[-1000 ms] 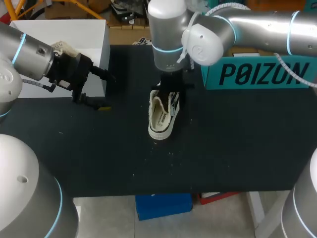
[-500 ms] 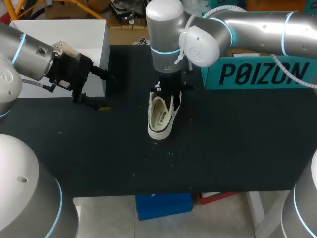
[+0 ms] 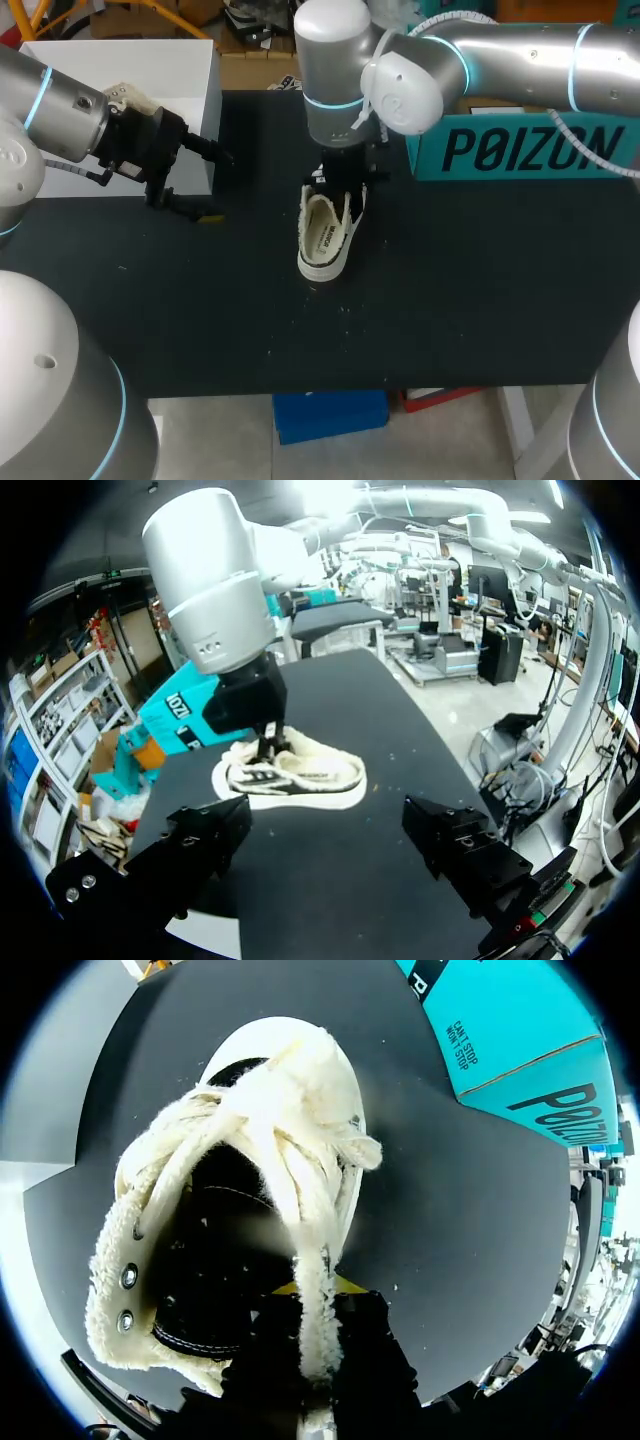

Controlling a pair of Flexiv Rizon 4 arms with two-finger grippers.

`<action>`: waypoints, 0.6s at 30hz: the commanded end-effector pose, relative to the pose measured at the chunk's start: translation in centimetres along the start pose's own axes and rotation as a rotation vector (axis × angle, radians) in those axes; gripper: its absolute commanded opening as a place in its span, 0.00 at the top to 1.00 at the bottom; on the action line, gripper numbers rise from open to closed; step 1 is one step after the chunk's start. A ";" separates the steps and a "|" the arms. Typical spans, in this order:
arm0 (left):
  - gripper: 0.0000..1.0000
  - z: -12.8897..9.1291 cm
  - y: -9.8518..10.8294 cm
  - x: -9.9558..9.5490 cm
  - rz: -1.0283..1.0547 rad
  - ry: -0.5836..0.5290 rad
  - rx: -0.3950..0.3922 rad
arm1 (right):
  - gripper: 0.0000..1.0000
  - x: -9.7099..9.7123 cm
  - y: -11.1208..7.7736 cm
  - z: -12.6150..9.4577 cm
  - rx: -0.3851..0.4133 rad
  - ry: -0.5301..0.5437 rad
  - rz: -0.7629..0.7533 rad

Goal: Take the shoe out of the shoebox, open the shoe tongue, remove and reinsert the insole, then place the shoe into the shoebox

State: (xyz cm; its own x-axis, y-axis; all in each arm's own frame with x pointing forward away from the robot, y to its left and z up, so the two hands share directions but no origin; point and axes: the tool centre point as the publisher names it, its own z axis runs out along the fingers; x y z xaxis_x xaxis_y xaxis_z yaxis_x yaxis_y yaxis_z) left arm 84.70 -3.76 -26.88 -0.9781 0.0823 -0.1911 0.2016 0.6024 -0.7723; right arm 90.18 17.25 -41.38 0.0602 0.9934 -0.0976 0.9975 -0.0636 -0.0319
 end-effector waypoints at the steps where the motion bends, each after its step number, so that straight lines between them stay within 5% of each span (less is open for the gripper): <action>1: 0.00 0.1 0.0 0.1 0.001 -0.003 -0.002 | 1.00 0.4 0.2 0.3 0.001 0.000 -0.001; 4: 0.00 0.1 0.0 0.1 0.001 -0.003 -0.002 | 1.00 0.4 0.2 0.3 0.001 0.000 -0.001; 8: 0.00 0.1 0.0 0.1 0.001 -0.003 -0.002 | 1.00 -0.3 1.1 -2.3 -0.027 -0.022 0.001; 18: 0.00 0.1 0.0 0.1 0.001 -0.003 -0.002 | 1.00 -3.1 1.1 -13.6 -0.120 -0.004 -0.213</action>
State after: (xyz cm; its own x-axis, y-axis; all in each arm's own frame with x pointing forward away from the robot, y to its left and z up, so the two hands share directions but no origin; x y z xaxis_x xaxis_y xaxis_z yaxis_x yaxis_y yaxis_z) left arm 84.70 -3.76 -26.88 -0.9781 0.0823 -0.1911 0.2016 0.6024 -0.7723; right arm 93.02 16.67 -33.61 -0.1169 0.9859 -0.1194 0.9923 0.1209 0.0260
